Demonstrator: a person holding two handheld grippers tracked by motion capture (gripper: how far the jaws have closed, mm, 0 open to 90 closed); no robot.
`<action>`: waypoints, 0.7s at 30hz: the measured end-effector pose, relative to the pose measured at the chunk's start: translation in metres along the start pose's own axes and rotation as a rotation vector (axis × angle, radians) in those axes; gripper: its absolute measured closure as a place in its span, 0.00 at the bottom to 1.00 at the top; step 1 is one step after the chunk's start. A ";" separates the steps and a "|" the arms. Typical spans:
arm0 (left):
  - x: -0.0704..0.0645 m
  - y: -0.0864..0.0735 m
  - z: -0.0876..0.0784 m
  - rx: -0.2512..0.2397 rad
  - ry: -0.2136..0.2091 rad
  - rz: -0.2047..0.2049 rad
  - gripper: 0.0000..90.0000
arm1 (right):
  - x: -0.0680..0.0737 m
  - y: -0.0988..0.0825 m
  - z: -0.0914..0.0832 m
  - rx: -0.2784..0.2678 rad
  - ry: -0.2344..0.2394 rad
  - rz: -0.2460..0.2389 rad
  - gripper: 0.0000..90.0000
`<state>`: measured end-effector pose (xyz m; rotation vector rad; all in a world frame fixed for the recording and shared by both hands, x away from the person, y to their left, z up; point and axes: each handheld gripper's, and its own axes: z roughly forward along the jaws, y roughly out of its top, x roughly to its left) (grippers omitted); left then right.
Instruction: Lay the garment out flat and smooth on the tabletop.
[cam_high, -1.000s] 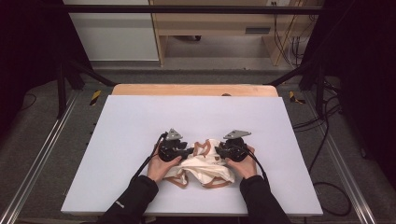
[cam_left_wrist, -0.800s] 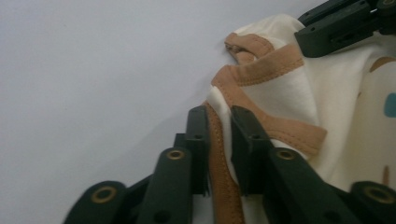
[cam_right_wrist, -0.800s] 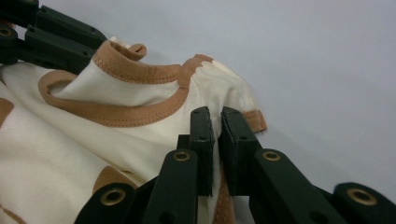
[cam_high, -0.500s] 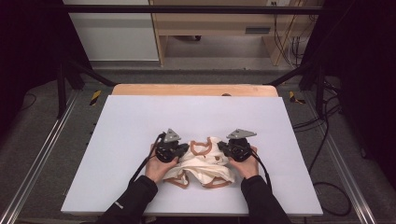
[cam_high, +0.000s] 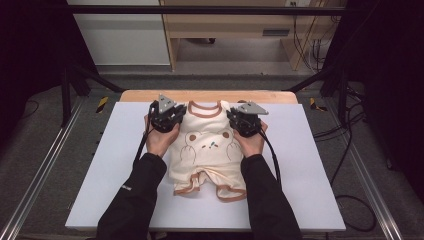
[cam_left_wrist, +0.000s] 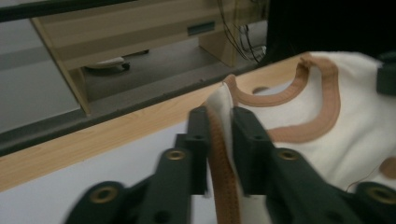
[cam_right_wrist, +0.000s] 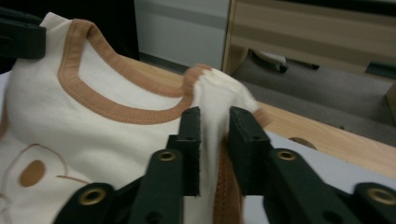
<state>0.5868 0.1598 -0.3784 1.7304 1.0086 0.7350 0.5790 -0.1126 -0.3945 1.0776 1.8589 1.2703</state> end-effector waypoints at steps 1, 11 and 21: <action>0.005 -0.003 -0.001 0.037 -0.016 -0.037 0.75 | 0.000 0.000 0.001 0.013 -0.008 0.001 0.69; 0.021 -0.041 -0.048 0.095 -0.126 -0.087 0.30 | -0.009 -0.033 -0.056 0.058 0.094 0.030 0.37; 0.009 -0.088 -0.081 0.166 -0.199 -0.085 0.14 | -0.010 -0.078 -0.094 0.125 0.161 0.063 0.21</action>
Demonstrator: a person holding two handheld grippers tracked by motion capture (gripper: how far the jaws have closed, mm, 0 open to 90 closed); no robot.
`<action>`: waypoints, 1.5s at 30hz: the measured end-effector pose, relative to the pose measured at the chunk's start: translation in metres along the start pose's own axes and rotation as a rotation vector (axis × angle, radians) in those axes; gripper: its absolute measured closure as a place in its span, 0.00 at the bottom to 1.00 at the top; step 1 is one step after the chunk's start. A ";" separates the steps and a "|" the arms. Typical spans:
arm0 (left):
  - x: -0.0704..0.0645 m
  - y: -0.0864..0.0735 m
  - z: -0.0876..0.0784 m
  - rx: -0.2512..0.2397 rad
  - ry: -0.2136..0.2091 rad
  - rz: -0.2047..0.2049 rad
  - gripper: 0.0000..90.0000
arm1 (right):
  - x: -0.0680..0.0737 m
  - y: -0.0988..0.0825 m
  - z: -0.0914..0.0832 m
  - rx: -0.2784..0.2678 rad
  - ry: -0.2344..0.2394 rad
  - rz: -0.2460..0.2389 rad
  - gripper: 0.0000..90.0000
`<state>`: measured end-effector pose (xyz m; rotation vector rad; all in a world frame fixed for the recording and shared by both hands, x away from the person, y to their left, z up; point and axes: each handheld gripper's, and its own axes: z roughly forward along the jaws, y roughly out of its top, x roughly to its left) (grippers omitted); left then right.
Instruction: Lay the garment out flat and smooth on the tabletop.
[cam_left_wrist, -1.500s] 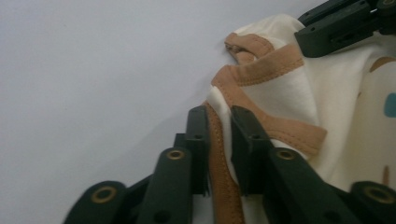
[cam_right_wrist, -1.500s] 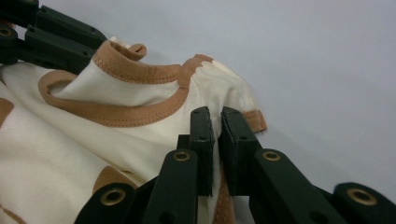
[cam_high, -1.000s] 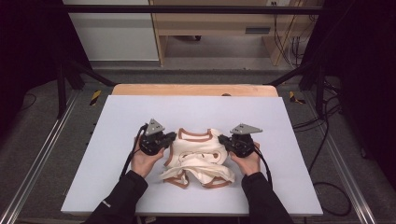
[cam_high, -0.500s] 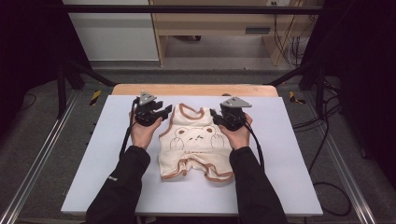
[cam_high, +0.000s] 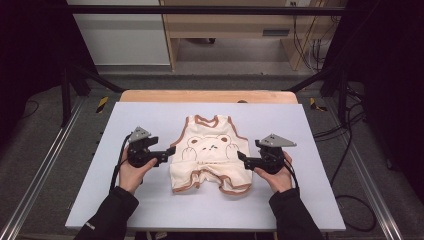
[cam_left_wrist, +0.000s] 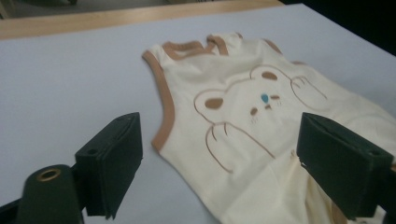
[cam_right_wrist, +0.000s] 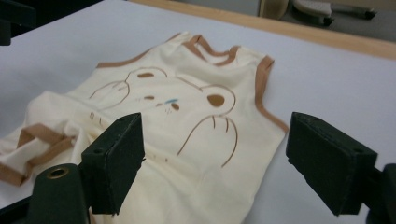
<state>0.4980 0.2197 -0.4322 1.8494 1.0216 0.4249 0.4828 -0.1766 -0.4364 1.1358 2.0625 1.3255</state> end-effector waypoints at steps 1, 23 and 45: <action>-0.002 -0.007 0.000 0.010 -0.006 -0.003 0.11 | -0.001 -0.005 0.000 0.008 0.003 0.011 0.20; -0.017 -0.060 0.009 0.163 -0.057 -0.061 0.59 | -0.003 -0.051 0.008 0.199 0.003 0.055 0.51; -0.017 -0.055 -0.002 0.142 -0.015 -0.038 1.00 | 0.004 -0.049 0.011 0.237 0.068 0.053 0.98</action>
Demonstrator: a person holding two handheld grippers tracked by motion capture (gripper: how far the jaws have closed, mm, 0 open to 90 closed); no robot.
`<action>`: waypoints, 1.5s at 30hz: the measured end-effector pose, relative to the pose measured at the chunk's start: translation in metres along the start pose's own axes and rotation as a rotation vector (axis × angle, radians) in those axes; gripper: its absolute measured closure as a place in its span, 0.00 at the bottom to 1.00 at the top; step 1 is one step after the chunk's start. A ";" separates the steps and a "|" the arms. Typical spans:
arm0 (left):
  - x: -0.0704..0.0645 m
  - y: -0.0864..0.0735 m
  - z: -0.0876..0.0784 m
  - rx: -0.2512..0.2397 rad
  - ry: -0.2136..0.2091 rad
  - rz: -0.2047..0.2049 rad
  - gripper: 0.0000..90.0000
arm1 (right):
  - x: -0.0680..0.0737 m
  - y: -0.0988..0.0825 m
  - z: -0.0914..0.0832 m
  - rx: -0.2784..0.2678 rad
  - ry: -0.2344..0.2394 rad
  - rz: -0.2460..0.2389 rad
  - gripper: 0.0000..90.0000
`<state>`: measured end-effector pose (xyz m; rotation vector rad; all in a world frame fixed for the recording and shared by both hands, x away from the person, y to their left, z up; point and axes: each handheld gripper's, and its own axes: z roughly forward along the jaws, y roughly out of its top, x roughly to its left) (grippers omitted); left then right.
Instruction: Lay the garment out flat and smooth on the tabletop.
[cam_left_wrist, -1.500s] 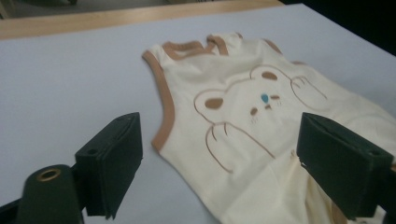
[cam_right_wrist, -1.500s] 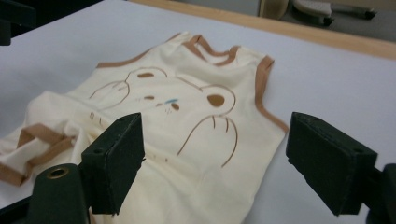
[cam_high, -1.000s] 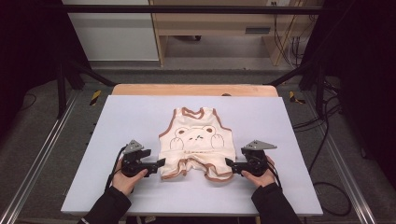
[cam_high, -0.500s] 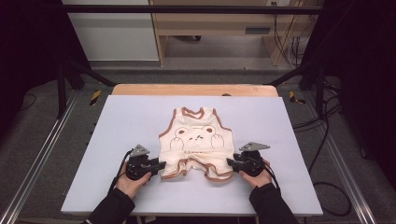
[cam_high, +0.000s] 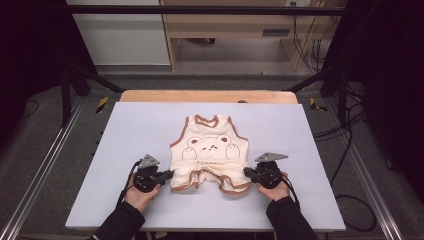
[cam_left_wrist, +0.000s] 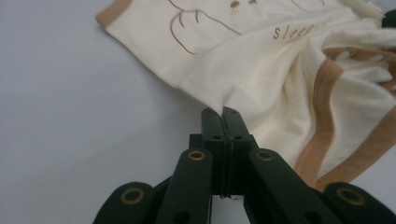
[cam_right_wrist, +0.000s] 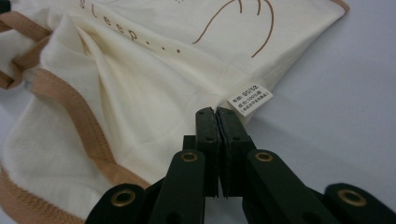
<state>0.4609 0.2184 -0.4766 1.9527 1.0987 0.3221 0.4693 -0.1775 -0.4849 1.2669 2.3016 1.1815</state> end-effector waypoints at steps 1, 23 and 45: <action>0.004 0.000 -0.005 -0.010 0.001 -0.010 1.00 | 0.000 0.000 -0.001 -0.002 0.004 0.000 0.98; 0.014 -0.016 -0.023 -0.012 0.056 -0.003 0.78 | 0.014 -0.001 -0.007 0.022 0.002 -0.015 0.78; -0.042 -0.002 -0.008 -0.068 -0.107 0.102 0.22 | 0.076 0.010 -0.003 -0.115 0.195 -0.161 0.45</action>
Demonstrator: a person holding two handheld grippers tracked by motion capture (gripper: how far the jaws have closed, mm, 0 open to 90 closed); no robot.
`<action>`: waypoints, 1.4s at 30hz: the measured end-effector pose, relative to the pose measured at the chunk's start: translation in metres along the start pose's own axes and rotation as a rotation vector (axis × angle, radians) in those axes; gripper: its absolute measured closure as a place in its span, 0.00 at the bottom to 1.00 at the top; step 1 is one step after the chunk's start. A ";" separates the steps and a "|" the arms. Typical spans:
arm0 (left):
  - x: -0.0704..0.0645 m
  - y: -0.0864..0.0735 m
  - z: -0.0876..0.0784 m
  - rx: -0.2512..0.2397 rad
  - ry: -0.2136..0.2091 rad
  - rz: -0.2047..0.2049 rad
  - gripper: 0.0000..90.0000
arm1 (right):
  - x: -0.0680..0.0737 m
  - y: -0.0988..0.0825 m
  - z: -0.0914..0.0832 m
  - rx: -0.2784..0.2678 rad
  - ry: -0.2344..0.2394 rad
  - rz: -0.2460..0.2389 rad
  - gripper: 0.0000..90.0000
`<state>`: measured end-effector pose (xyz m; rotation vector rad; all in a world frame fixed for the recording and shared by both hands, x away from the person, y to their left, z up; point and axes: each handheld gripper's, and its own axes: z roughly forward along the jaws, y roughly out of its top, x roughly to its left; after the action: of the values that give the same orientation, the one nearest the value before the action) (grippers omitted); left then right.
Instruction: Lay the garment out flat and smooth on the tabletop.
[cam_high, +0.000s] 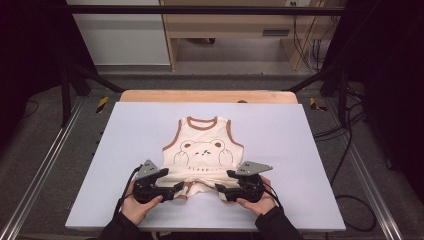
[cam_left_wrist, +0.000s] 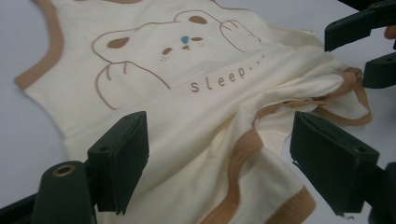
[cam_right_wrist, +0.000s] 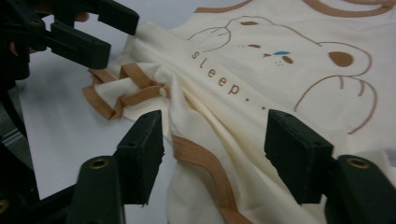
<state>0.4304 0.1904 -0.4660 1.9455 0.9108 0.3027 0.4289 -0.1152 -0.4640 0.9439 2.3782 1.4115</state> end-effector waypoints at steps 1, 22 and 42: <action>-0.002 0.001 0.003 0.004 -0.007 0.003 0.24 | 0.002 0.000 0.003 0.007 0.006 -0.003 0.47; -0.018 0.016 -0.032 0.100 -0.234 0.029 0.94 | 0.015 0.016 -0.014 0.035 0.167 -0.028 0.96; 0.034 -0.035 -0.032 0.118 0.119 -0.095 0.32 | -0.046 -0.038 -0.029 0.099 -0.225 0.123 0.44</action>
<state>0.4203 0.2445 -0.4831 2.0010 1.1165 0.3182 0.4340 -0.1771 -0.4869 1.2244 2.2732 1.1645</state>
